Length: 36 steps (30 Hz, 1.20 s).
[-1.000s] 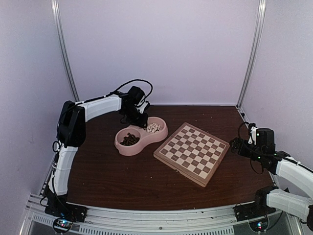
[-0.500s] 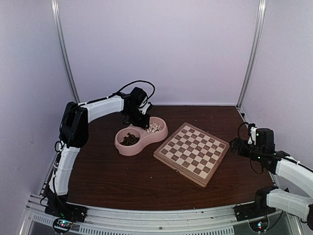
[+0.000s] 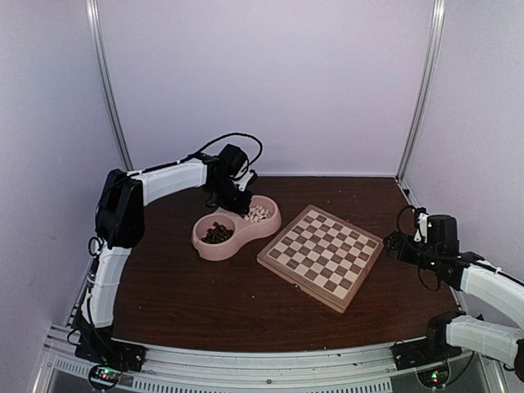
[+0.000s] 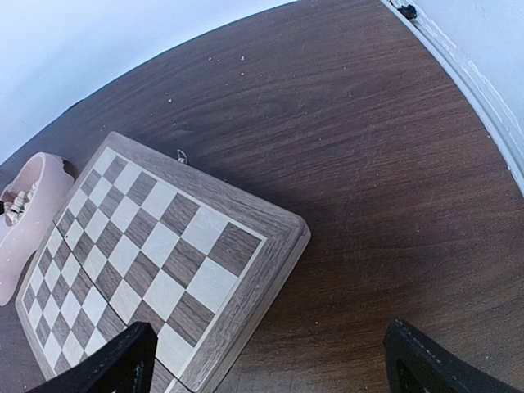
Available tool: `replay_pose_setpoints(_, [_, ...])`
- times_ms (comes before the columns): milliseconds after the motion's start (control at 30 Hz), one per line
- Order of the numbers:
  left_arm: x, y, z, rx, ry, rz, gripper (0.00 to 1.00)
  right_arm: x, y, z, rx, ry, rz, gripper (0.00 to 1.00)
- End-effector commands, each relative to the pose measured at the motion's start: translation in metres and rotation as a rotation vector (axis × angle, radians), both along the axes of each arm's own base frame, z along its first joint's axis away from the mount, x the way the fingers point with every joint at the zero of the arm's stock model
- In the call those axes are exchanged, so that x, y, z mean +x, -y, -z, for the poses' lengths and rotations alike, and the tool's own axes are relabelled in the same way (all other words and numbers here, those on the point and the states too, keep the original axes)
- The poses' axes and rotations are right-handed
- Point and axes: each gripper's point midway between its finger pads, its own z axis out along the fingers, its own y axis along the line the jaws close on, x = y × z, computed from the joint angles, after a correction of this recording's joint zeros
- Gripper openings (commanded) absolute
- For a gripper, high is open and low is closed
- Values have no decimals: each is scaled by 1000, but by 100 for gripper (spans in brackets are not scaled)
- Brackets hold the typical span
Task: Set up the chess pieces on the board
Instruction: Pick up the chess pile from the storage box, then move the storage box to the center of the board.
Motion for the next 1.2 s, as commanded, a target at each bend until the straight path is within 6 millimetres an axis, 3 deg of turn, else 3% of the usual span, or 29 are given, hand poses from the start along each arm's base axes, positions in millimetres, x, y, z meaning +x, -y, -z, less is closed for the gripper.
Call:
replay_pose_setpoints(0, [-4, -1, -52, -19, 100, 15, 9, 4, -1, -8, 1, 22, -6, 100])
replay_pose_setpoints(267, [-19, -5, -85, -48, 136, 18, 10, 4, -1, -9, 2, 30, -7, 100])
replay_pose_setpoints(567, [-22, 0, -80, -81, 114, 24, 10, 4, -3, -10, 8, 33, -14, 100])
replay_pose_setpoints(800, [-13, 11, -82, -124, 134, 25, 10, 3, -5, -9, 12, 32, -23, 100])
replay_pose_setpoints(1000, [5, 13, -54, -80, 156, 1, 12, 3, -5, -9, 15, 32, -27, 100])
replay_pose_setpoints(1167, [-1, 18, -16, -76, 63, 4, 11, 2, -5, -10, 14, 37, -26, 100])
